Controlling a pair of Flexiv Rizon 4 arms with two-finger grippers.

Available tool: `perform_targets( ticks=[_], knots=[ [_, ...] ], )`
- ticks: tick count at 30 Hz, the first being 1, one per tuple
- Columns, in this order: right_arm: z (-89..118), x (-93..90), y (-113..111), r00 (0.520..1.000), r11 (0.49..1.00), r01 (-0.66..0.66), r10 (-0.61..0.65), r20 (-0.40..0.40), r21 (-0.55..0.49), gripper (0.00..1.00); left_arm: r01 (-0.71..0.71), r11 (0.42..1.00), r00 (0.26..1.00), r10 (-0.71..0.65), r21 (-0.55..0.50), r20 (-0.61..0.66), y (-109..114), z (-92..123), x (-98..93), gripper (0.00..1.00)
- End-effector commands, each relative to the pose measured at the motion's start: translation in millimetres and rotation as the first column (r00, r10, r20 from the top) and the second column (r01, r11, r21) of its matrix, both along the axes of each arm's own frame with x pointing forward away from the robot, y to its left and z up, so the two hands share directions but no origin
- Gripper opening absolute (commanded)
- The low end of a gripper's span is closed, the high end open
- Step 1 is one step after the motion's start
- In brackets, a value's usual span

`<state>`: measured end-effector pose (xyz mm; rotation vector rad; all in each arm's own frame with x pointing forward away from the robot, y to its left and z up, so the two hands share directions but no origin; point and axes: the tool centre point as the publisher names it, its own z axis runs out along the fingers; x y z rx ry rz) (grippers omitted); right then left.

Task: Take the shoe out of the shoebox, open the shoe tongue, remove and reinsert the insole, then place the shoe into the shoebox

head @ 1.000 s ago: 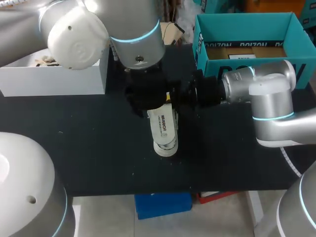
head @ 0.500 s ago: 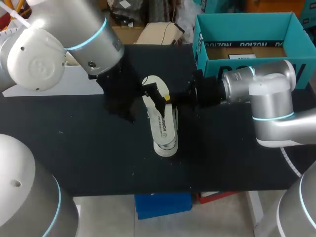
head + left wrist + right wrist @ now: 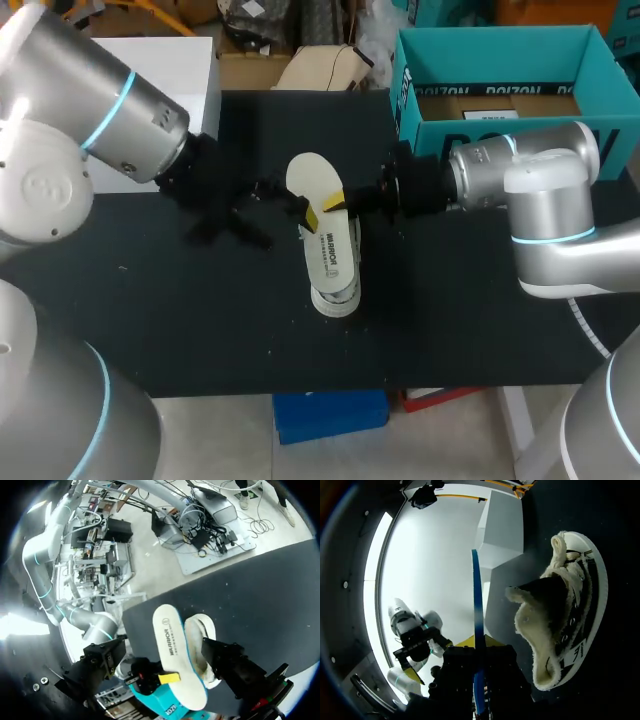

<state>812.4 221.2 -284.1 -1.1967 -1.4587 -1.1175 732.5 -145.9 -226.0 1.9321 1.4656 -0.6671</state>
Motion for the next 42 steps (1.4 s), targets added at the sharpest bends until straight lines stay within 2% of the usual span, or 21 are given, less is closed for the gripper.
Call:
perform_targets(
  ticks=[1, 5, 20, 25, 28, 32, 37, 42],
  knots=[
    [0.0, 0.0, 0.9, 1.000, 1.000, 0.001, -0.001, -0.001, -0.002, 0.00, -0.120, 0.913, 0.979, 0.174, -0.390, 0.106, 11.1, -10.6, -23.6, 1.00],
    [0.0, 0.0, 0.9, 1.000, 1.000, 0.001, -0.001, -0.001, -0.002, 0.00, -0.152, 0.868, 0.962, 0.240, -0.473, 0.131, 16.6, -9.1, -23.8, 1.00],
    [0.0, 0.0, 0.9, 1.000, 1.000, 0.001, -0.001, -0.001, -0.002, 0.00, -0.173, 0.864, 0.959, 0.256, -0.472, 0.117, 18.1, -11.4, -22.3, 1.00],
    [0.0, 0.0, 0.9, 1.000, 1.000, 0.001, -0.001, -0.001, -0.002, 0.00, -0.262, 0.783, 0.906, 0.401, -0.564, 0.136, 20.3, -24.8, -12.8, 1.00],
    [0.0, 0.0, 0.9, 1.000, 1.000, 0.001, -0.001, -0.001, -0.002, 0.00, -0.301, 0.722, 0.887, 0.451, -0.623, 0.094, 23.7, -29.3, -8.1, 1.00],
    [0.0, 0.0, 0.9, 1.000, 1.000, 0.001, -0.001, -0.001, -0.002, 0.00, -0.314, 0.680, 0.887, 0.459, -0.662, 0.051, 21.4, -36.7, -3.1, 1.00],
    [0.0, 0.0, 0.9, 1.000, 1.000, 0.001, -0.001, -0.001, -0.002, 0.00, -0.327, 0.647, 0.890, 0.456, -0.689, 0.006, 16.6, -47.0, 3.3, 1.00],
    [0.0, 0.0, 0.9, 1.000, 1.000, 0.001, -0.001, -0.001, -0.002, 0.00, -0.344, 0.665, 0.879, 0.477, -0.663, 0.022, 14.3, -50.4, 6.7, 1.00]
  ],
)
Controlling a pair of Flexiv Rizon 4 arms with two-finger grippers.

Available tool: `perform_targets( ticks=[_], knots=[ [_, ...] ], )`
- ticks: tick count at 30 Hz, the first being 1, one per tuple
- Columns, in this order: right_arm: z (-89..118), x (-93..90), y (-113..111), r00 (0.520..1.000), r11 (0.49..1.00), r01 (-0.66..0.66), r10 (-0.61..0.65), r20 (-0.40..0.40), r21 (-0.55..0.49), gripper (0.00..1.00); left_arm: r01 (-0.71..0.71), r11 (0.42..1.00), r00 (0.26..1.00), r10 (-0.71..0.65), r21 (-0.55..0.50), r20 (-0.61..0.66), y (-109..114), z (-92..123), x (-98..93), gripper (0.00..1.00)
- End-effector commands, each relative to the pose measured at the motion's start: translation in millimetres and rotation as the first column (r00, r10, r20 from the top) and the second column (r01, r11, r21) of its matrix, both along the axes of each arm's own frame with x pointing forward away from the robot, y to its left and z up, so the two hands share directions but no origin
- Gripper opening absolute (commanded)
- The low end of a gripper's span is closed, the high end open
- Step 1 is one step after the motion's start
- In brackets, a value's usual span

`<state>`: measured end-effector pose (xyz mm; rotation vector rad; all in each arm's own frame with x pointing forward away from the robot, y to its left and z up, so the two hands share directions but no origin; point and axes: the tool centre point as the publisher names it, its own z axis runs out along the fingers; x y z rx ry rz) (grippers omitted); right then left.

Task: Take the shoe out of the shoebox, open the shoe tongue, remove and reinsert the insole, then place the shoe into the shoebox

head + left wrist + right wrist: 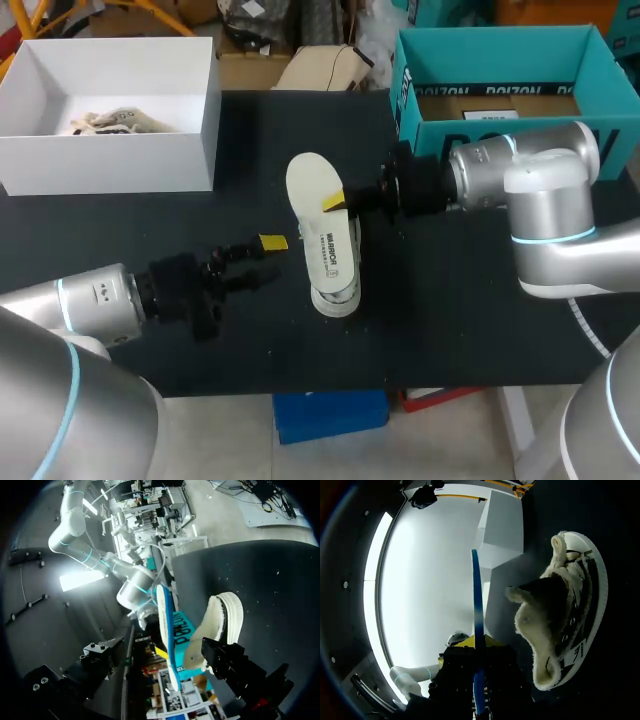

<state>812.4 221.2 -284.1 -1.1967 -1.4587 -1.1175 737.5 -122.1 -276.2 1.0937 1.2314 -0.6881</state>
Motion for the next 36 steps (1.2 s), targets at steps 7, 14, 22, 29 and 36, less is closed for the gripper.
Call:
perform_targets(
  ticks=[7, 14, 22, 29, 36],
  knots=[
    [0.0, 0.0, 0.9, 1.000, 1.000, 0.001, -0.001, -0.001, -0.002, 0.00, -0.072, 0.997, 0.997, 0.072, -0.004, 0.004, -9.4, -0.2, 1.8, 1.00],
    [0.0, 0.0, 0.9, 1.000, 1.000, 0.001, -0.001, -0.001, -0.002, 0.00, -0.064, 0.998, 0.998, 0.063, -0.030, -0.016, -8.9, -1.0, 5.8, 1.00],
    [0.0, 0.0, 0.9, 1.000, 1.000, 0.001, -0.001, -0.001, -0.002, 0.00, 0.049, 0.987, 0.998, -0.053, -0.156, -0.018, -13.8, -2.2, 32.3, 1.00],
    [0.0, 0.0, 0.9, 1.000, 1.000, 0.001, -0.001, -0.001, -0.002, 0.00, 0.089, 0.990, 0.996, -0.085, -0.111, 0.041, -26.1, -4.7, 50.6, 1.00],
    [0.0, 0.0, 0.9, 1.000, 1.000, 0.001, -0.001, -0.001, -0.002, 0.00, 0.122, 0.985, 0.991, -0.114, -0.125, 0.063, -33.7, -2.8, 59.2, 1.00]
  ],
)
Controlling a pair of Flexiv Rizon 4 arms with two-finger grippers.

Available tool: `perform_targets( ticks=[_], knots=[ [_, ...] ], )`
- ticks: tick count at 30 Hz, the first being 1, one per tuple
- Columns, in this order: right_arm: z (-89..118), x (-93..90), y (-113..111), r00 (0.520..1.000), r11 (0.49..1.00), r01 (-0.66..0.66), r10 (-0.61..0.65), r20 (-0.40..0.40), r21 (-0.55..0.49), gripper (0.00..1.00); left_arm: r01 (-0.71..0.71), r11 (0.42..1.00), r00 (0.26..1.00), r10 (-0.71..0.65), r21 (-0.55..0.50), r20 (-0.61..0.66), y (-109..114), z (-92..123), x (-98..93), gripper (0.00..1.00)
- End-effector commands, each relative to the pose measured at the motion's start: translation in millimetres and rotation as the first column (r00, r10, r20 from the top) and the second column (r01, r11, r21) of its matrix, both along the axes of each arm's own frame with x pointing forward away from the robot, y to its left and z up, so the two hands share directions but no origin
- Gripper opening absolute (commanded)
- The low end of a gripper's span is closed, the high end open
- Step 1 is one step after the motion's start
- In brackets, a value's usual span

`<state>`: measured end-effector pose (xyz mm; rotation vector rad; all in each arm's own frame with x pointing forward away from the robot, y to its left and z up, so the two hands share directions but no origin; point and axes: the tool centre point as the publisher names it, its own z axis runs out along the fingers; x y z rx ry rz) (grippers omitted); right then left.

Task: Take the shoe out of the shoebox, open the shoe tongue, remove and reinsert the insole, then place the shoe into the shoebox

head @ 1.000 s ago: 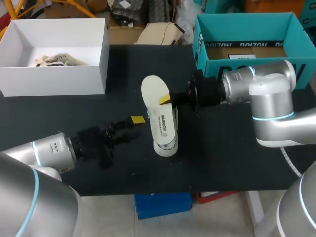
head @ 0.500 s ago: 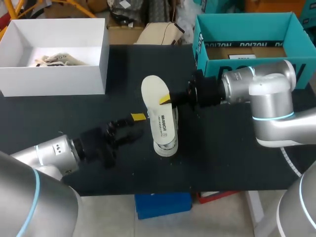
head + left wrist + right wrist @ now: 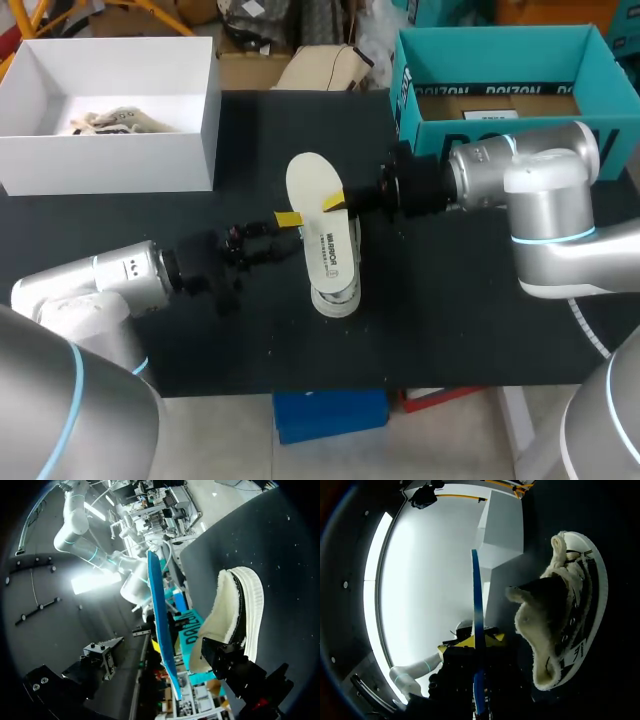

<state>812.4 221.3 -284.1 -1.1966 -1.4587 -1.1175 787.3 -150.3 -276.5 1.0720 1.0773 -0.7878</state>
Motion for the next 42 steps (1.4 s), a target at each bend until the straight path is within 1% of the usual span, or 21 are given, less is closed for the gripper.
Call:
perform_targets(
  ticks=[1, 6, 11, 12, 14, 15, 17, 19, 23, 25, 27, 29, 30, 31, 32, 33, 34, 42],
  knots=[
    [0.0, 0.0, 0.9, 1.000, 1.000, 0.001, -0.001, -0.001, -0.002, 0.00, 0.024, 1.000, 1.000, -0.025, -0.019, -0.012, -6.0, -2.4, 9.6, 1.00],
    [0.0, 0.0, 0.9, 1.000, 1.000, 0.001, -0.001, -0.001, -0.002, 0.00, 0.041, 0.999, 0.999, -0.041, 0.001, -0.019, -14.3, -5.6, 9.5, 1.00],
    [0.0, 0.0, 0.9, 1.000, 1.000, 0.001, -0.001, -0.001, -0.002, 0.00, 0.064, 0.998, 0.998, -0.064, 0.007, -0.029, -20.7, -2.8, 12.1, 1.00],
    [0.0, 0.0, 0.9, 1.000, 1.000, 0.001, -0.001, -0.001, -0.002, 0.00, 0.068, 0.998, 0.997, -0.068, 0.003, -0.030, -21.8, -1.9, 11.5, 0.97],
    [0.0, 0.0, 0.9, 1.000, 1.000, 0.001, -0.001, -0.001, -0.002, 0.00, 0.075, 0.997, 0.997, -0.075, 0.001, -0.030, -24.1, -1.5, 9.8, 0.49],
    [0.0, 0.0, 0.9, 1.000, 1.000, 0.001, -0.001, -0.001, -0.002, 0.00, 0.079, 0.997, 0.996, -0.079, 0.001, -0.033, -25.6, -2.4, 8.7, 0.47],
    [0.0, 0.0, 0.9, 1.000, 1.000, 0.001, -0.001, -0.001, -0.002, 0.00, 0.084, 0.996, 0.996, -0.084, 0.002, -0.039, -27.6, -4.4, 7.5, 0.47],
    [0.0, 0.0, 0.9, 1.000, 1.000, 0.001, -0.001, -0.001, -0.002, 0.00, 0.088, 0.996, 0.995, -0.088, 0.000, -0.044, -29.2, -6.3, 6.0, 0.39],
    [0.0, 0.0, 0.9, 1.000, 1.000, 0.001, -0.001, -0.001, -0.002, 0.00, 0.092, 0.996, 0.994, -0.092, 0.000, -0.055, -32.5, -10.4, 3.6, 0.37],
    [0.0, 0.0, 0.9, 1.000, 1.000, 0.001, -0.001, -0.001, -0.002, 0.00, 0.093, 0.996, 0.994, -0.093, 0.000, -0.058, -33.5, -11.1, 4.7, 0.34],
    [0.0, 0.0, 0.9, 1.000, 1.000, 0.001, -0.001, -0.001, -0.002, 0.00, 0.090, 0.996, 0.994, -0.090, -0.002, -0.059, -34.9, -10.0, 6.8, 0.35],
    [0.0, 0.0, 0.9, 1.000, 1.000, 0.001, -0.001, -0.001, -0.002, 0.00, 0.092, 0.996, 0.994, -0.092, -0.002, -0.054, -37.2, -8.3, 8.1, 0.34],
    [0.0, 0.0, 0.9, 1.000, 1.000, 0.001, -0.001, -0.001, -0.002, 0.00, 0.093, 0.996, 0.994, -0.093, -0.002, -0.053, -38.3, -7.5, 8.6, 0.31],
    [0.0, 0.0, 0.9, 1.000, 1.000, 0.001, -0.001, -0.001, -0.002, 0.00, 0.094, 0.996, 0.994, -0.094, -0.003, -0.052, -39.2, -7.0, 9.1, 0.25],
    [0.0, 0.0, 0.9, 1.000, 1.000, 0.001, -0.001, -0.001, -0.002, 0.00, 0.096, 0.995, 0.994, -0.096, -0.003, -0.052, -40.1, -6.7, 9.4, 0.17],
    [0.0, 0.0, 0.9, 1.000, 1.000, 0.001, -0.001, -0.001, -0.002, 0.00, 0.096, 0.995, 0.994, -0.096, -0.002, -0.052, -41.1, -6.8, 9.9, 0.06],
    [0.0, 0.0, 0.9, 1.000, 1.000, 0.001, -0.001, -0.001, -0.002, 0.00, 0.097, 0.995, 0.994, -0.097, -0.001, -0.053, -42.1, -7.3, 10.4, 0.00],
    [0.0, 0.0, 0.9, 1.000, 1.000, 0.001, -0.001, -0.001, -0.002, 0.00, 0.099, 0.995, 0.993, -0.099, 0.011, -0.065, -44.1, -9.5, 9.9, 0.00]
  ],
)
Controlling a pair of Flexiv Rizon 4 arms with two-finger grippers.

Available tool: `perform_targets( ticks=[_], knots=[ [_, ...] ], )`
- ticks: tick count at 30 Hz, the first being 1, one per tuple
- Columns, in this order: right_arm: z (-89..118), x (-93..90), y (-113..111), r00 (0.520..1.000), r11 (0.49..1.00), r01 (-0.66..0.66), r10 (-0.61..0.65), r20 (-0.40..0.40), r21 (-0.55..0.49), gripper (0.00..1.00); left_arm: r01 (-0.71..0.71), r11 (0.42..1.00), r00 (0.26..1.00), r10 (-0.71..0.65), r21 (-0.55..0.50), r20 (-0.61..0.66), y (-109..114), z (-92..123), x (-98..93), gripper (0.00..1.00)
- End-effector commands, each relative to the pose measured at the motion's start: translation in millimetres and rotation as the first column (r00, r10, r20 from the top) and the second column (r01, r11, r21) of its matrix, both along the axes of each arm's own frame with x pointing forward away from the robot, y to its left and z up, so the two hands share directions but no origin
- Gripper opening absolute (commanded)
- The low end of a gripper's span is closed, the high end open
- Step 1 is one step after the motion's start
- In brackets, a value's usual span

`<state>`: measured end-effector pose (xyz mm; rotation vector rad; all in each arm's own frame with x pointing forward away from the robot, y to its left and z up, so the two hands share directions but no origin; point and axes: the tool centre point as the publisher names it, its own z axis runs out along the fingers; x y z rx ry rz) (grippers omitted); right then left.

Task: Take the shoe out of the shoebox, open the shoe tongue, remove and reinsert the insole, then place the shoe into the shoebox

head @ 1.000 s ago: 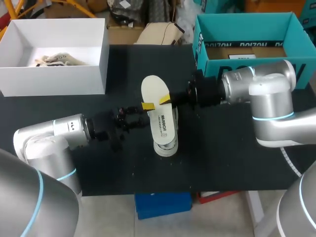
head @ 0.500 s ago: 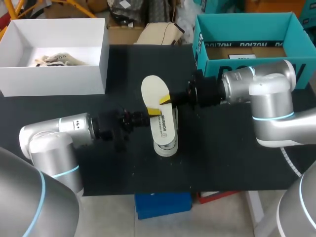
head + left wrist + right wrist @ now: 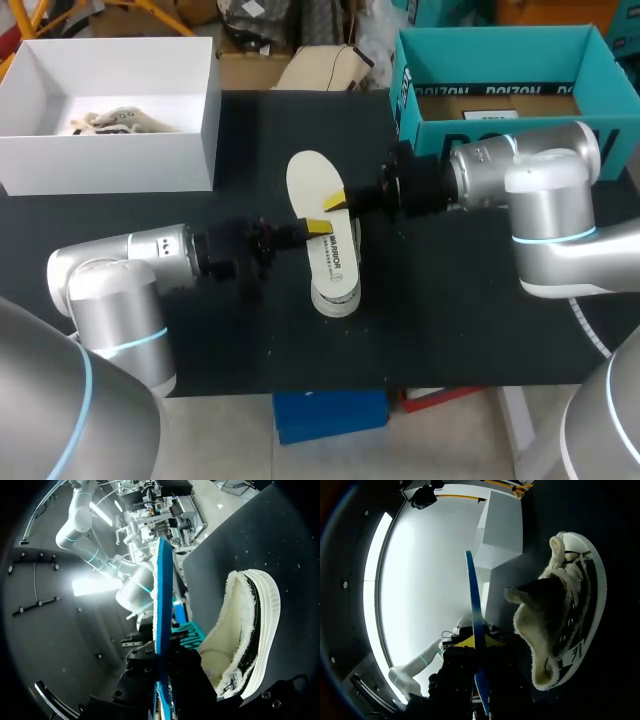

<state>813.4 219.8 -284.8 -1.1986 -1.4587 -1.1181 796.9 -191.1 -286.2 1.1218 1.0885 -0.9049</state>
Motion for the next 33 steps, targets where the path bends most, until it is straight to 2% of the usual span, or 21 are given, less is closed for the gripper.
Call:
perform_targets(
  ticks=[1, 6, 7, 9, 16, 26, 33],
  knots=[
    [0.7, -1.1, 2.3, 1.000, 1.000, -0.001, 0.001, -0.001, -0.001, 0.00, -0.002, 1.000, 1.000, 0.002, 0.006, 0.001, -3.3, 0.2, 0.3, 0.00],
    [1.6, -0.7, 1.5, 1.000, 1.000, 0.000, 0.000, 0.002, -0.005, 0.00, -0.002, 1.000, 1.000, 0.002, 0.006, 0.001, -3.3, 0.2, 0.3, 0.00],
    [3.1, -0.4, 0.7, 1.000, 1.000, 0.004, -0.004, 0.003, -0.009, 0.22, -0.002, 1.000, 1.000, 0.002, 0.006, 0.001, -3.3, 0.2, 0.3, 0.00],
    [5.7, 0.4, -1.9, 1.000, 1.000, 0.015, -0.014, 0.006, -0.018, 1.00, -0.002, 1.000, 1.000, 0.002, 0.006, 0.001, -3.3, 0.2, 0.3, 0.00],
    [15.9, 1.1, -14.8, 0.999, 0.997, 0.031, -0.029, 0.027, -0.065, 1.00, -0.002, 1.000, 1.000, 0.002, 0.006, 0.001, -3.3, 0.2, 0.3, 0.00],
    [26.5, -4.6, -38.5, 0.997, 0.990, 0.061, -0.055, 0.047, -0.127, 1.00, -0.021, 0.996, 0.998, 0.027, 0.082, -0.063, 15.4, -1.6, -19.2, 0.00],
    [33.5, -9.6, -59.8, 0.995, 0.976, 0.091, -0.080, 0.061, -0.200, 1.00, 0.023, 0.991, 0.993, -0.008, 0.130, -0.114, 24.8, -3.3, -36.3, 0.00]
  ],
)
